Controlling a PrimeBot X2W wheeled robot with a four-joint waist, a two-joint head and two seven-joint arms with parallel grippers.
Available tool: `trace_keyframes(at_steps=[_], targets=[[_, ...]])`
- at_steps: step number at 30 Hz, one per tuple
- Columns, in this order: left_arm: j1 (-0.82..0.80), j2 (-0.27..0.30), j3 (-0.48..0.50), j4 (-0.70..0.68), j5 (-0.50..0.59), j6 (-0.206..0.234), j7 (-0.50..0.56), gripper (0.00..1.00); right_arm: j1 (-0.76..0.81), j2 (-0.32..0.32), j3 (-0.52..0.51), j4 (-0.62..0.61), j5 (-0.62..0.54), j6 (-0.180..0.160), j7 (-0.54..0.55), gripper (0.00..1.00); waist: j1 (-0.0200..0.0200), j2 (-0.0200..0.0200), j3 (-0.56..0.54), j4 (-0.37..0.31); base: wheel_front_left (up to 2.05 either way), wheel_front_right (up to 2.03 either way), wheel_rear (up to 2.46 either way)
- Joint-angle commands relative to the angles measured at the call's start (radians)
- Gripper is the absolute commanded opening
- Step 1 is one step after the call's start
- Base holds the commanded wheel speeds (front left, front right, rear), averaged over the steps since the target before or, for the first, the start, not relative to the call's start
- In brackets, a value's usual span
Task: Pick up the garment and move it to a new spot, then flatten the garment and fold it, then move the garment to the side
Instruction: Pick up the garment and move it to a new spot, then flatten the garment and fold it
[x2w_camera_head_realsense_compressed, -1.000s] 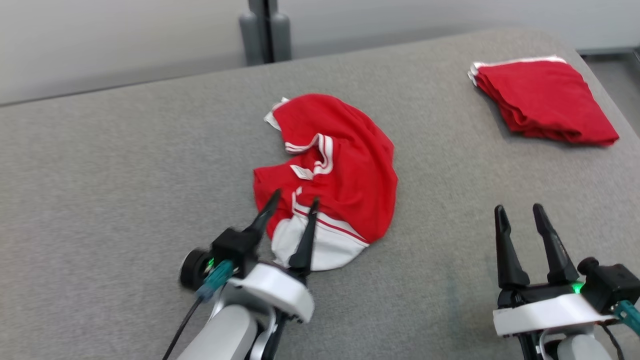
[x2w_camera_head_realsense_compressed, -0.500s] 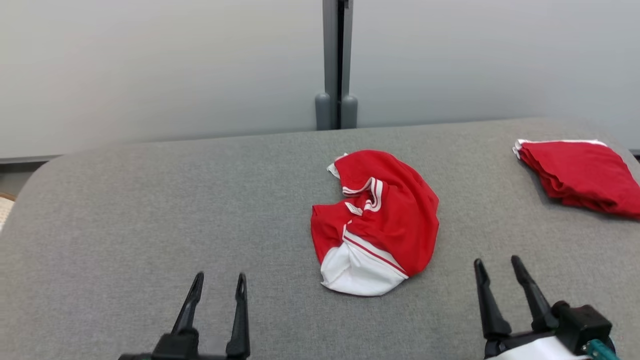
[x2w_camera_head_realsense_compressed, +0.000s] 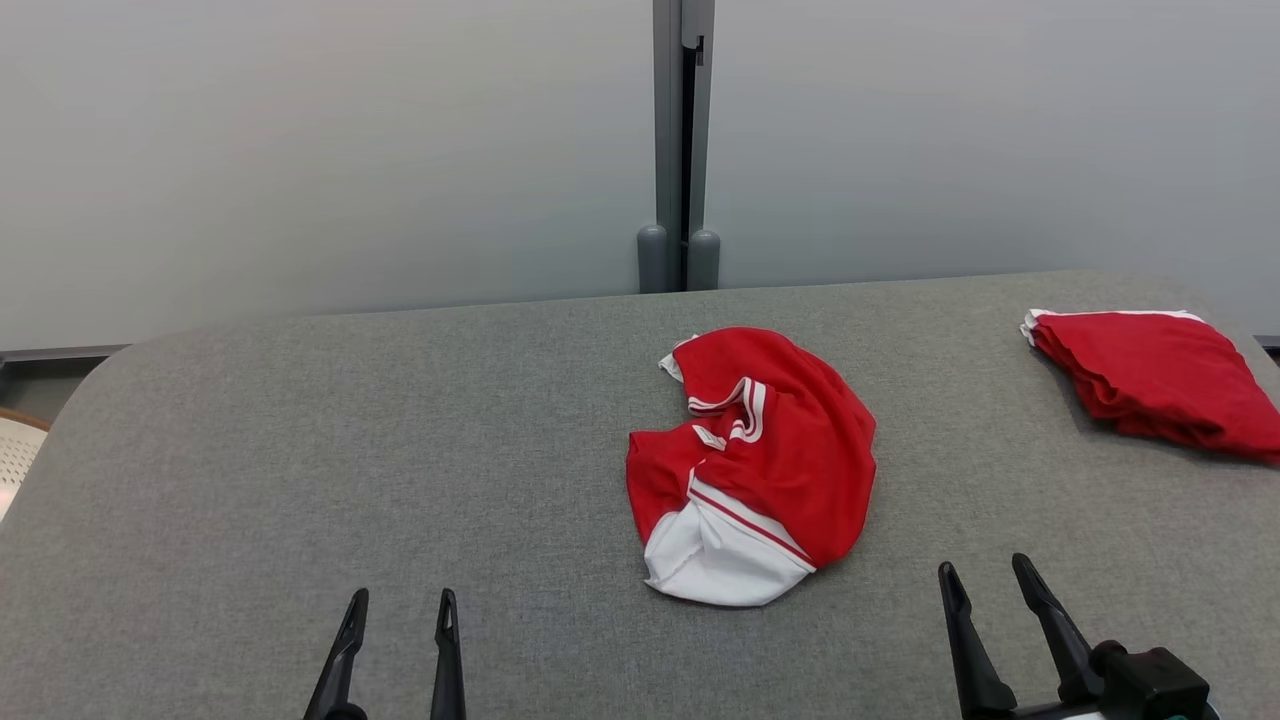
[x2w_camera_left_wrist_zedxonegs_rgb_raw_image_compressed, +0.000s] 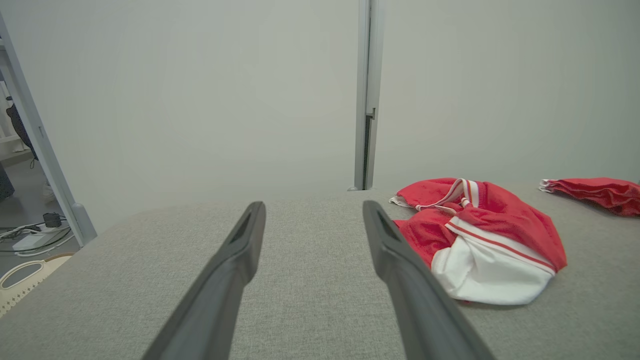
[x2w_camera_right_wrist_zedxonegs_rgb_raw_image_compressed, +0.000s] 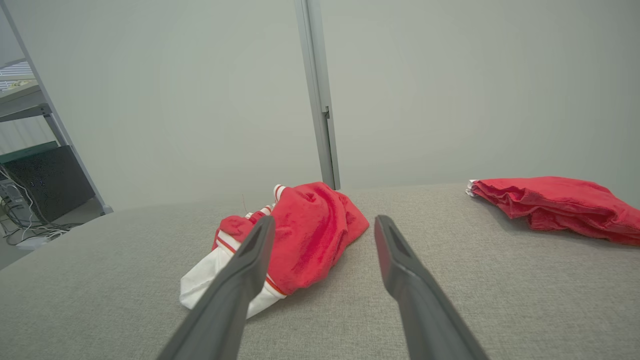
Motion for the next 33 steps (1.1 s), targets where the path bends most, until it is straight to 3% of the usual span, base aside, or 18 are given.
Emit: trace_keyframes(at_steps=[1,21,27,33], targets=[[0.010,0.002,0.006,-0.003,0.006,-0.004,0.000,1.00,0.007,-0.002,0.001,-0.001,-0.006,0.000,0.000,1.00,0.0000,-0.0001,0.000,-0.001,0.00,0.00,0.00],[-0.018,0.000,-0.025,0.030,0.023,-0.036,0.000,1.00,-0.007,0.001,0.007,0.000,-0.001,0.000,0.000,1.00,0.0000,-0.0001,0.024,-0.001,0.00,0.00,0.00],[-0.086,0.000,-0.068,0.082,0.022,-0.080,0.000,1.00,-0.025,-0.005,0.007,-0.001,0.002,0.000,0.000,1.00,0.0000,-0.0001,0.058,-0.007,0.00,0.00,0.00],[-0.288,0.000,-0.155,0.224,-0.005,-0.167,0.000,1.00,-0.072,-0.022,0.023,-0.007,0.004,0.000,0.000,1.00,0.0000,-0.0001,0.143,-0.028,0.00,0.00,0.00]])
